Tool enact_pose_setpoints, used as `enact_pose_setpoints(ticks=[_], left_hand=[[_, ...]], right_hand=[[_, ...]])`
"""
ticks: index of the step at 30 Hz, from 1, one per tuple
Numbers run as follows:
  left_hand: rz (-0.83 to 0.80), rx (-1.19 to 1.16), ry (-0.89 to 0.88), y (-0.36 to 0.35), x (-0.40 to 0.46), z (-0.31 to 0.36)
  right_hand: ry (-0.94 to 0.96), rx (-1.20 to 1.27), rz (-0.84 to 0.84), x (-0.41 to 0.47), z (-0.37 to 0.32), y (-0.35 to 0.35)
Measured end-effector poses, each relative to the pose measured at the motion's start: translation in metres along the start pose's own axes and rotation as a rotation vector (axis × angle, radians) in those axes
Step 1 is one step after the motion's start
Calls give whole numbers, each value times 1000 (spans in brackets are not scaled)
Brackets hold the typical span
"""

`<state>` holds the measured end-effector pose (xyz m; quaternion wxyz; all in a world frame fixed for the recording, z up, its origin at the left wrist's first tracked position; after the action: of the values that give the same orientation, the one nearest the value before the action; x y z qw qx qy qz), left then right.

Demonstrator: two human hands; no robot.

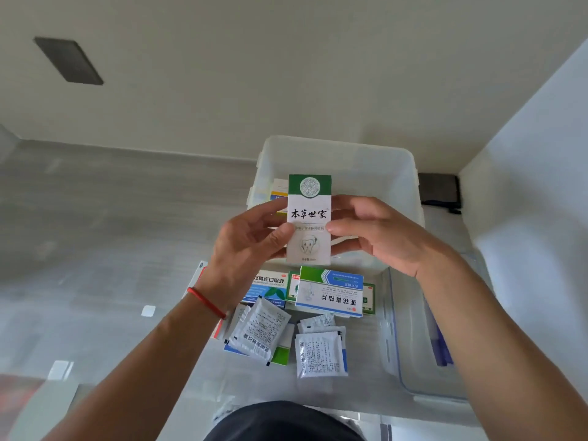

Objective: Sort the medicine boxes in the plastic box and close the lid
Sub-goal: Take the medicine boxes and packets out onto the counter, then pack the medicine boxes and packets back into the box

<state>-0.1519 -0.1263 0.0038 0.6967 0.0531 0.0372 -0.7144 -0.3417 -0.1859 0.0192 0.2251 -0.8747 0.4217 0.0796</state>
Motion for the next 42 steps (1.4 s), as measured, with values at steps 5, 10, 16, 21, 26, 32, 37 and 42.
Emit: enact_pose_setpoints(ticks=[5, 10, 16, 21, 26, 32, 37, 42], left_hand=[[158, -21, 30, 29, -32, -10], [253, 30, 131, 71, -78, -32], [486, 24, 225, 158, -135, -65], [602, -9, 285, 267, -174, -102], [630, 116, 348, 408, -209, -146], [751, 385, 518, 584, -240, -199], [845, 646, 618, 683, -238, -220], [890, 717, 625, 704, -229, -227]], right_hand=[[87, -44, -21, 15, 20, -31], [17, -49, -92, 50, 60, -83], [-20, -301, -74, 92, 109, -178], [-54, -447, -75, 141, 150, -289], [-186, -465, -123, 204, 197, -414], [-312, -633, -185, 266, 249, -536], [-329, -715, -183, 298, 256, -580], [-324, -742, -159, 318, 260, -603]])
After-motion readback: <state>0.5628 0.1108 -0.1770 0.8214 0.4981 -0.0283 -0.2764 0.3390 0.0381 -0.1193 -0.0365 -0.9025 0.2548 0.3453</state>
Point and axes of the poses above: each hand's wrist, its own x-axis towards the middle knuckle, its own y-axis out of the back of the hand, z = x × y, the point moved 5 cm from there along x, towards the middle knuckle, and after that the axes turned 13 degrees about x, right-handed, at the moved point
